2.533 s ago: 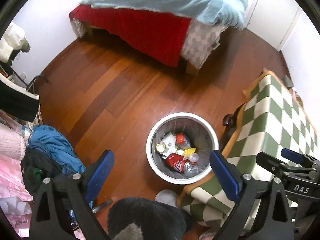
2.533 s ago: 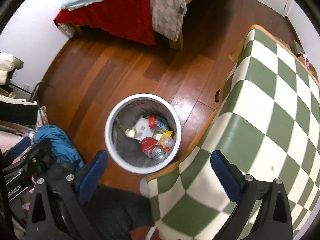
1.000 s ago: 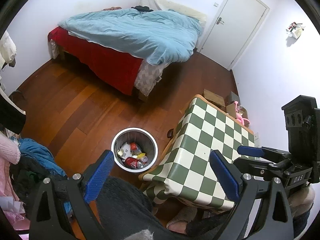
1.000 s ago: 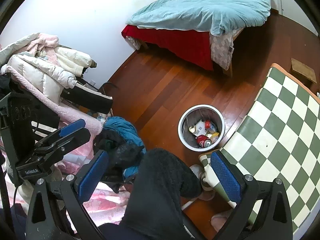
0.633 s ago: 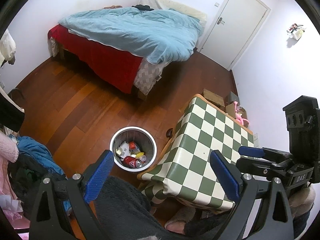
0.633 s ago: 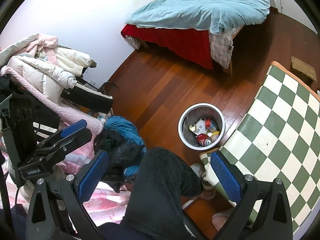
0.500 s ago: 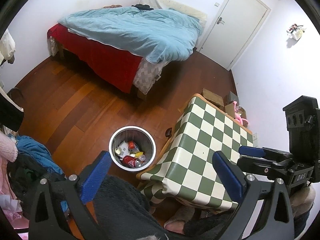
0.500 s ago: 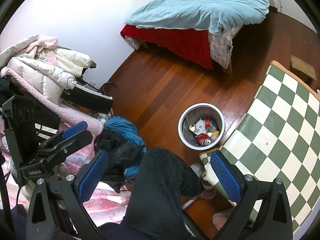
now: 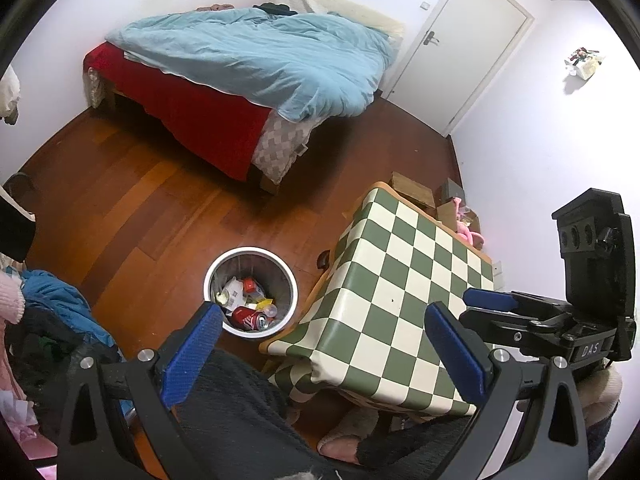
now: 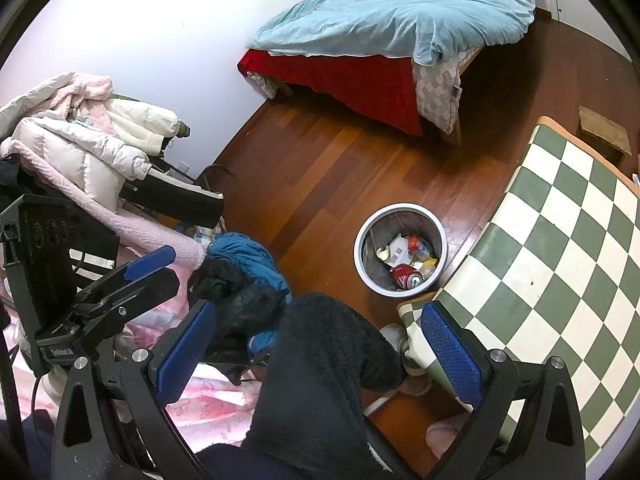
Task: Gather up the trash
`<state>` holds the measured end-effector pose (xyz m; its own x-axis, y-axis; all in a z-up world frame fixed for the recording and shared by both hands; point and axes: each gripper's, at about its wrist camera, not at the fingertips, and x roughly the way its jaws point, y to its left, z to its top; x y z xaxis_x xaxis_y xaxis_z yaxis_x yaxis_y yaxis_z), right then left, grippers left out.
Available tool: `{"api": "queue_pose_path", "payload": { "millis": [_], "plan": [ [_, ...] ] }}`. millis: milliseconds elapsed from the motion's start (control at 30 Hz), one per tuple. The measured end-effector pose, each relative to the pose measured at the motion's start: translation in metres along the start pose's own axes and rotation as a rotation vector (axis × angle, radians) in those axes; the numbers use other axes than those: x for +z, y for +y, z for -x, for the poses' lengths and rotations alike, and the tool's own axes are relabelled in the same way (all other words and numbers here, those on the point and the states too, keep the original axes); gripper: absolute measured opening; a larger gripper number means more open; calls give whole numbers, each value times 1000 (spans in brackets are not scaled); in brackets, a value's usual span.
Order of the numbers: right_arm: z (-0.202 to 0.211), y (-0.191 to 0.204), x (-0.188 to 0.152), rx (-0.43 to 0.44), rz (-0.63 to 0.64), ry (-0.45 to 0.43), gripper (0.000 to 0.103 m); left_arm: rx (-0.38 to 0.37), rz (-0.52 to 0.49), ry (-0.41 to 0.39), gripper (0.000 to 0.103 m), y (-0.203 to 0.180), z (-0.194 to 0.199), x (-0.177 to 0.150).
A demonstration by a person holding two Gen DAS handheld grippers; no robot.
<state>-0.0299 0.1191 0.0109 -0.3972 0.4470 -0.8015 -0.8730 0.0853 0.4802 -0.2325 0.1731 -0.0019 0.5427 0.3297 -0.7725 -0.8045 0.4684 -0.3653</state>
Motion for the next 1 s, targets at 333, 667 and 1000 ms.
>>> {"api": "queue_pose_path", "payload": {
  "millis": [333,667,1000],
  "plan": [
    [-1,1,2,-2,-5,-3,103,-19,2,2,103,-2,0,0],
    [0,1,-3,3,-10,-2,103,-30,6,6,103,0,2,1],
    [-1,3,-3,3,-7,3,103,-31,5,4,103,1,3,1]
  ]
}}
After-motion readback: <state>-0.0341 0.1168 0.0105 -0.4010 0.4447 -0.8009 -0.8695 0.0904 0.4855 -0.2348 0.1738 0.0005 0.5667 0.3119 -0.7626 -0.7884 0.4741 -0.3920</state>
